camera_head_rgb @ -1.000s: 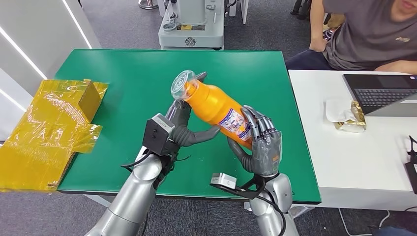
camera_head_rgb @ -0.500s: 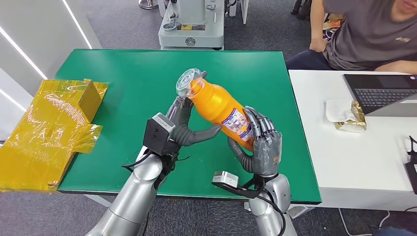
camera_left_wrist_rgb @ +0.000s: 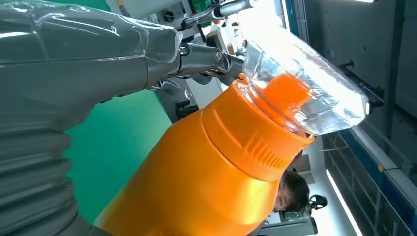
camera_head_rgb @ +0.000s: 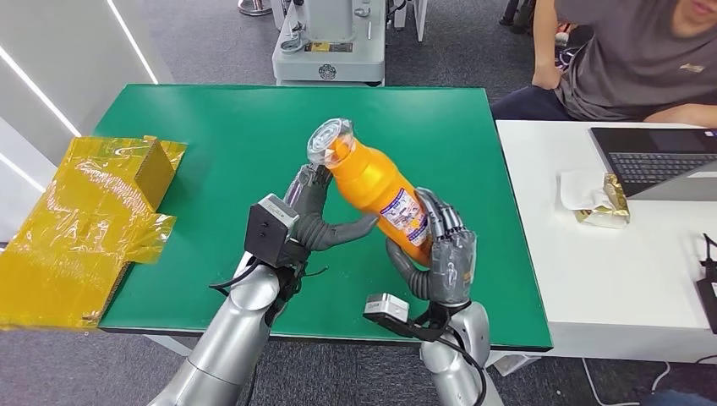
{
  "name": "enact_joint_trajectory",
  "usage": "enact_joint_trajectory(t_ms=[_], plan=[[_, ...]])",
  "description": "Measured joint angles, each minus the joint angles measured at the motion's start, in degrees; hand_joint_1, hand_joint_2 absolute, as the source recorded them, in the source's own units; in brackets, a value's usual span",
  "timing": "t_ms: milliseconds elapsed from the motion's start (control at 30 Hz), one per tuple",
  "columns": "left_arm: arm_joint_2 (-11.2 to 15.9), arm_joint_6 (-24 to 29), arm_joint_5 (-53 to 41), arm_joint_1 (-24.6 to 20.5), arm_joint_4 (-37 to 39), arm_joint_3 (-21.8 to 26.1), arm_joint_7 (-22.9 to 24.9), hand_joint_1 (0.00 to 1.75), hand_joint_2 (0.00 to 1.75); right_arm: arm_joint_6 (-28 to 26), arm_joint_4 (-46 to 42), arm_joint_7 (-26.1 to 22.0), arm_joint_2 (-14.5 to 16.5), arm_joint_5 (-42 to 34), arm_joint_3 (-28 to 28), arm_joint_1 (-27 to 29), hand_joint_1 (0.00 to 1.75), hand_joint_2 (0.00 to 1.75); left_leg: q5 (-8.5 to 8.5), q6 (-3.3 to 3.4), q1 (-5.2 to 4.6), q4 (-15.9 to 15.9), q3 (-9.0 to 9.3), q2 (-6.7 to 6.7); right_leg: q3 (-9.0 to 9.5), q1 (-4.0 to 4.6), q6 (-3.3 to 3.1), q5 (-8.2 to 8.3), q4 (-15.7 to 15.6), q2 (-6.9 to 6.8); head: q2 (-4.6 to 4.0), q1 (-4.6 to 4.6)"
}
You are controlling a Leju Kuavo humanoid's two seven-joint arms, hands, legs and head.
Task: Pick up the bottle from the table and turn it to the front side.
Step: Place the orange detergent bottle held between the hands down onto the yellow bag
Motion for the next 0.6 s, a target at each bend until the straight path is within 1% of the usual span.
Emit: enact_joint_trajectory(t_ms=[367, 600], plan=[[0.0, 0.1, 0.0, 0.0, 0.0, 0.0, 0.0, 0.00, 1.75, 0.0, 1.2, 0.0, 0.0, 0.9, 0.4, -0.1, 1.75, 1.75, 0.00, 0.00, 0.00, 0.0, 0.00, 0.00, 0.00, 0.00, 0.00, 0.00, 0.0, 0.00, 0.00, 0.00], [0.0, 0.1, 0.4, 0.0, 0.0, 0.0, -0.1, 0.00, 1.75, 0.0, 3.6, 0.0, 0.0, 0.7, 2.0, -0.7, 1.75, 1.75, 0.00, 0.00, 0.00, 0.0, 0.00, 0.00, 0.00, 0.00, 0.00, 0.00, 0.0, 0.00, 0.00, 0.00]])
